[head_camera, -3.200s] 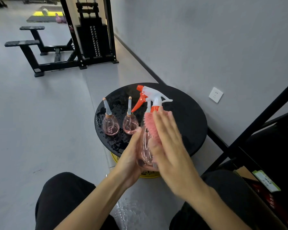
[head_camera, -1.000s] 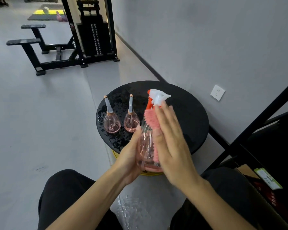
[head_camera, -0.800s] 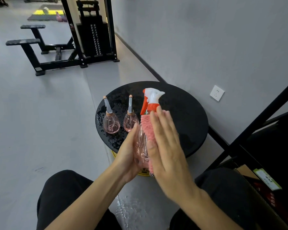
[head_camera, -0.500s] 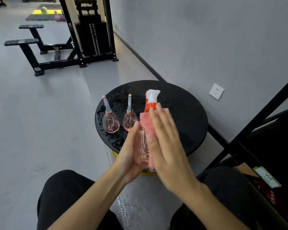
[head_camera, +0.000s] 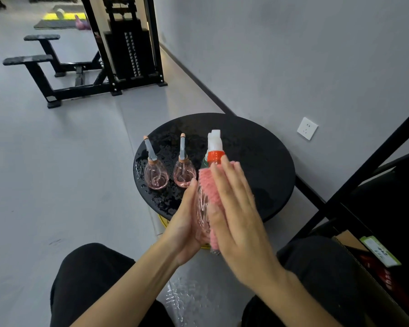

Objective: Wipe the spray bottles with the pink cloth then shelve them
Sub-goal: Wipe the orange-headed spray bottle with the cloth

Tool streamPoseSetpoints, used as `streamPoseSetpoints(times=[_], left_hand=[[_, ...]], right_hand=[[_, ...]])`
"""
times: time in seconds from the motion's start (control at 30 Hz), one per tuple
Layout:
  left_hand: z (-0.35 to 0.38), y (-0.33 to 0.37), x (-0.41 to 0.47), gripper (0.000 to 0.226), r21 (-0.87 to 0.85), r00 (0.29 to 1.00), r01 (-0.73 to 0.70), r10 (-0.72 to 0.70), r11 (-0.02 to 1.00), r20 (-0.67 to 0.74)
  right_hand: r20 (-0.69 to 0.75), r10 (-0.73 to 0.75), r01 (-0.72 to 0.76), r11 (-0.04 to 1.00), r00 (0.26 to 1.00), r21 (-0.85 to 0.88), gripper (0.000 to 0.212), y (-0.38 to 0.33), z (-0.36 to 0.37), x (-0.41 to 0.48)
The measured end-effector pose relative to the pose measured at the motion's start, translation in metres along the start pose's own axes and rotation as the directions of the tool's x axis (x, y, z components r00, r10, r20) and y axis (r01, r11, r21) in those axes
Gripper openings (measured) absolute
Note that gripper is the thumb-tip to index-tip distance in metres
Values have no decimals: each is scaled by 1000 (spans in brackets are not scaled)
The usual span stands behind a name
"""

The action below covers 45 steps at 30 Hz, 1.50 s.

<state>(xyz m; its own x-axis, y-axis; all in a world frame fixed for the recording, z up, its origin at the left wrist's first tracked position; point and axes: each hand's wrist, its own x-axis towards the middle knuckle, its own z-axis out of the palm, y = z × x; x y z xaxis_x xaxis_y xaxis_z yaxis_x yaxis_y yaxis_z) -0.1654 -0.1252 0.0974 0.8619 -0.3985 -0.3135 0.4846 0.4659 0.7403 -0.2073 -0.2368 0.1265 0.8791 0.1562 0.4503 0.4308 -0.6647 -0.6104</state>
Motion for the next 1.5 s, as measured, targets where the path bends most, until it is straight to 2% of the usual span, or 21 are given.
streamPoseSetpoints(times=[0.1, 0.27, 0.4, 0.5, 0.6, 0.67, 0.8, 0.93, 1.07, 1.2, 1.4, 1.5], left_hand=[[2, -3, -1, 54, 43, 999, 8, -10, 999, 47], [-2, 0, 4, 60, 21, 1000, -14, 15, 1000, -17], [1, 1, 1, 69, -1, 1000, -26, 26, 1000, 18], [-1, -4, 3, 66, 29, 1000, -23, 24, 999, -4], [1, -6, 2, 59, 108, 1000, 9, -6, 994, -26], [1, -8, 1, 55, 94, 999, 34, -34, 995, 4], [3, -3, 4, 51, 24, 999, -41, 42, 999, -20], [3, 4, 3, 60, -20, 998, -50, 49, 999, -47], [5, -3, 0, 56, 8, 998, -33, 33, 999, -60], [8, -9, -1, 48, 45, 999, -34, 35, 998, -19], [1, -3, 2, 51, -33, 995, -85, 83, 996, -58], [-2, -1, 1, 63, -41, 993, -104, 101, 994, -68]], right_hand=[[-2, 52, -52, 996, 999, 66, 56, 5, -9, 16], [4, 14, -14, 999, 1000, -36, 57, 2, 0, -4], [-12, -37, 35, 995, 999, -98, 57, -1, 10, -28], [-27, -20, 19, 998, 999, -53, 56, 1, 8, -20], [-55, 59, -54, 995, 997, 86, 55, 7, -2, 4], [-55, 104, -95, 984, 993, 149, 57, 10, -7, 14], [-51, 70, -68, 996, 996, 51, 59, 4, -1, 5], [-57, 10, -11, 1000, 998, -24, 60, -2, 11, -21], [-64, 29, -29, 1000, 998, 8, 58, 2, 8, -11], [-45, 122, -117, 988, 991, 104, 59, 8, -5, 14], [-49, 63, -61, 997, 997, 48, 60, 0, 7, -7], [-57, 41, -39, 998, 998, 48, 59, 0, 15, -23]])
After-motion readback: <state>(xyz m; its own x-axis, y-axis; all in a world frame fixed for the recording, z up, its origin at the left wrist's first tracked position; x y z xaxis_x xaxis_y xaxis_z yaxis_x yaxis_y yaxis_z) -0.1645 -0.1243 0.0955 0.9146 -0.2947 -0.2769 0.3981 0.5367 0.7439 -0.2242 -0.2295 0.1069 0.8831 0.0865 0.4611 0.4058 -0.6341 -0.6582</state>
